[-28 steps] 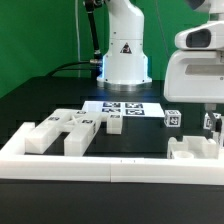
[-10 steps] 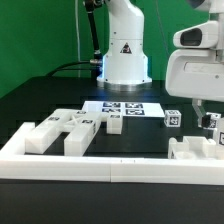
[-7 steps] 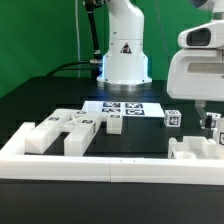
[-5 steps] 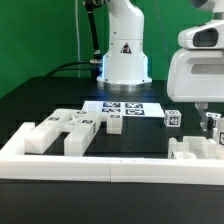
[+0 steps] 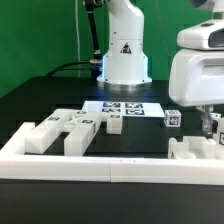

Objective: Assemble chair

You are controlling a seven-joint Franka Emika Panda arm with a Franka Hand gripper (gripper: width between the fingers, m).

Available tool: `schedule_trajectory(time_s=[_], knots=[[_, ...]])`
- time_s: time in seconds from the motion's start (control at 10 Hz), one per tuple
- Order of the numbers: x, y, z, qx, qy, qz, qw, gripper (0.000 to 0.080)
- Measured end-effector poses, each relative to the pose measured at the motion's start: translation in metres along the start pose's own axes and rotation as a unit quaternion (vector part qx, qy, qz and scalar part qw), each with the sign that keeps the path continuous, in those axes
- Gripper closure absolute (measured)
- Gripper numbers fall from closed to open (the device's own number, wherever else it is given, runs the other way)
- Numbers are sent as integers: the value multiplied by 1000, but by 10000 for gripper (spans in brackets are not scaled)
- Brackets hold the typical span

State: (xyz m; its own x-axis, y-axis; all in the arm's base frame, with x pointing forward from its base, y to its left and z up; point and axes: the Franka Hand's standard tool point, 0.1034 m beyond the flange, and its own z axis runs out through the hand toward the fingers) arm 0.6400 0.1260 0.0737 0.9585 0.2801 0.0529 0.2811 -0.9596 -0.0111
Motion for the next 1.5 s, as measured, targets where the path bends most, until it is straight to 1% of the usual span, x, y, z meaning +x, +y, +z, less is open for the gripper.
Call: schedule_trajectory(time_s=[0.1, 0.2, 0.3, 0.6, 0.8, 1.0, 1.2, 1.4, 1.5], knots=[[0, 1, 0, 0, 0, 1, 1000, 331], [0, 1, 0, 0, 0, 1, 1000, 331], [0, 1, 1, 0, -1, 3, 1000, 514], [0, 1, 1, 1, -1, 29, 1000, 511], [0, 1, 1, 2, 0, 118, 993, 511], [0, 3, 1, 1, -1, 221, 975, 509], [-1, 10, 1, -3, 0, 288, 958, 509], [-4, 17, 1, -10, 0, 358, 934, 508], [-5, 22, 0, -16, 0, 399, 917, 505]])
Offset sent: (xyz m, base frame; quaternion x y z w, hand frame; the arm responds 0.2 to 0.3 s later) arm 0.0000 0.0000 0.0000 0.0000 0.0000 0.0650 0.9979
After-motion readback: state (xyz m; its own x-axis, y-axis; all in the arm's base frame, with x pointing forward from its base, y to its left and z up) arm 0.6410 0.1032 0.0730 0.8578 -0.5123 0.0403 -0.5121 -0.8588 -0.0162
